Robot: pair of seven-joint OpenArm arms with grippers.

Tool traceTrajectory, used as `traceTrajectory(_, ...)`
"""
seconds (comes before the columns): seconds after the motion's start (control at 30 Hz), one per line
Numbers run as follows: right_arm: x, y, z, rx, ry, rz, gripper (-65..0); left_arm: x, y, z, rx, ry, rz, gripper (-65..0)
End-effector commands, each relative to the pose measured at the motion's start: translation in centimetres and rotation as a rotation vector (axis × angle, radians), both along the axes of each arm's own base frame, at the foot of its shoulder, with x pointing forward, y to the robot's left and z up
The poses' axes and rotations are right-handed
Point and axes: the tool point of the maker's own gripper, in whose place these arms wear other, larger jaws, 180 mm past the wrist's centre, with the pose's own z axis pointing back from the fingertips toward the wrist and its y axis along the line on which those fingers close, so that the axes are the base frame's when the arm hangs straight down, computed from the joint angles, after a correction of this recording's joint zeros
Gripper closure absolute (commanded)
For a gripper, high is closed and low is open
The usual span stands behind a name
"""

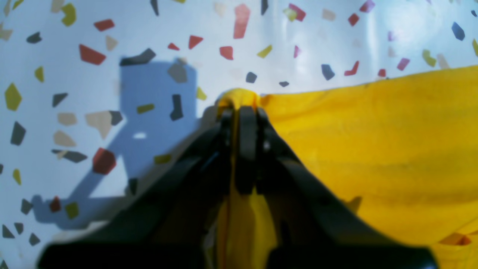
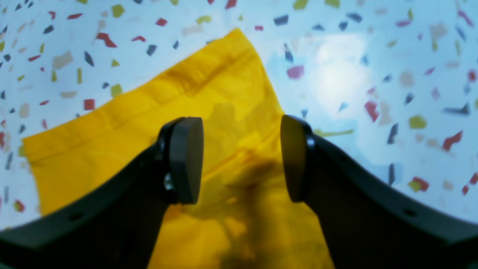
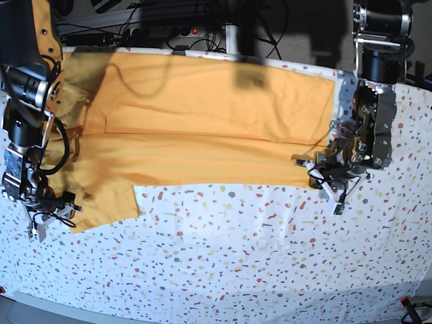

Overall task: Fold the T-shirt properly
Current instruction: 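Grasp the folded edge with both grippers, then fold the held edge over again toward the collar with both grippers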

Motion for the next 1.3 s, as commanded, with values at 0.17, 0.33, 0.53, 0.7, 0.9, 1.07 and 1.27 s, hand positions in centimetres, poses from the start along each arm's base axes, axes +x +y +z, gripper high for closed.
traceTrajectory(0.17,-0.6,-3.3,0.4,-0.115,0.006,-0.088,-31.2,1.2,0.4,1.5,-0.001,-0.043,0.007,0.0)
traceTrajectory(0.33,-1.0,-3.2,-0.2,-0.112,0.024,-0.088,-31.2,1.2,0.4,1.5,-0.001,-0.043,0.007,0.0)
traceTrajectory(0.53,-2.0,-3.1,-1.4,-0.106,0.07,-0.089,-10.7,1.3,0.5,1.6,0.0,-0.046,0.008,0.0)
traceTrajectory(0.7,-1.7,-3.1,-0.8,-0.112,0.059,-0.078,0.0,2.1,0.7,2.4,0.017,-0.107,0.009,0.0)
traceTrajectory(0.9,-0.3,-2.4,2.3,-0.131,0.004,-0.006,0.0,2.4,0.3,3.7,0.023,-0.132,-0.003,0.0)
traceTrajectory(1.07,-0.3,1.5,4.8,-0.096,-0.078,0.198,0.0,2.6,-0.3,6.0,0.036,-0.172,-0.027,0.0)
traceTrajectory(1.27,-4.2,4.7,5.9,-0.184,-0.1,0.357,0.0,1.1,-1.7,8.1,0.009,-0.209,-0.062,0.0)
